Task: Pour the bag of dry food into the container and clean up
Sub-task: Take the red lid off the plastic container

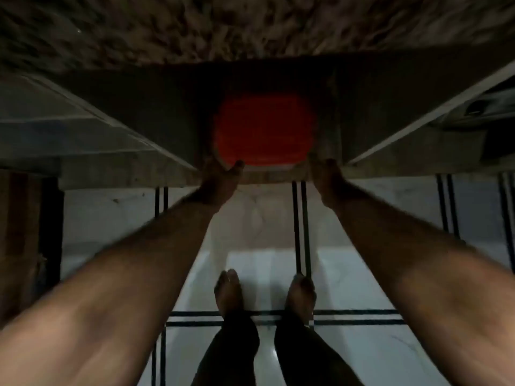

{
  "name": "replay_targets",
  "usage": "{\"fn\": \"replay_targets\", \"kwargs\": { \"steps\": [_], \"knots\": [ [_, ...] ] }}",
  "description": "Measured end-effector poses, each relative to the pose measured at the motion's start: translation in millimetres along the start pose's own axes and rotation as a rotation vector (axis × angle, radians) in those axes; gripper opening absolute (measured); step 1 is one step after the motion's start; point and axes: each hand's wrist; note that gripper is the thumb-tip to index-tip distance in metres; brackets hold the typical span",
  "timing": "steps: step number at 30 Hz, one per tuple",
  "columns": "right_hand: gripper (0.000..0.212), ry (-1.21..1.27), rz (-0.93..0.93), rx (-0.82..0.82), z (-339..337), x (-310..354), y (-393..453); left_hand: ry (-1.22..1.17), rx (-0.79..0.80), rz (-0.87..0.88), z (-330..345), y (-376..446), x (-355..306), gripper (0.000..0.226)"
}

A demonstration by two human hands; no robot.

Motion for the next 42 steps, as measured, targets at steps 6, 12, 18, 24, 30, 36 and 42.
{"fn": "replay_targets", "kwargs": {
  "steps": [6, 12, 18, 24, 30, 36, 42],
  "knots": [
    [0.031, 0.06, 0.107, 0.201, 28, 24, 50, -0.181, 0.057, -0.222, 39, 68, 1, 0.084],
    [0.066, -0.12, 0.211, 0.172, 31, 12, 69, -0.298, 0.147, -0.5, 28, 83, 22, 0.068],
    [0.017, 0.003, 0.401, 0.078, -2, -30, -28, -0.288, 0.059, -0.638, -33, -41, 32, 0.031],
    [0.013, -0.095, 0.479, 0.085, -48, -31, -196, -0.3, 0.023, -0.56, -135, -222, -5, 0.065],
    [0.021, 0.023, 0.428, 0.16, -98, 39, -333, -0.386, -0.034, -0.472, -221, -354, -92, 0.057],
    [0.022, 0.16, 0.151, 0.172, -123, 155, -428, -0.433, -0.212, -0.256, -270, -413, -178, 0.071],
    [0.017, 0.192, -0.184, 0.208, -153, 256, -510, -0.495, -0.243, -0.005, -334, -471, -284, 0.074]
  ]
}}
Point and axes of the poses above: each hand's wrist, its own y-axis towards the middle knuckle, its own z-axis out of the palm, x = y × z, and after that the axes turned 5 degrees about -x, right-handed
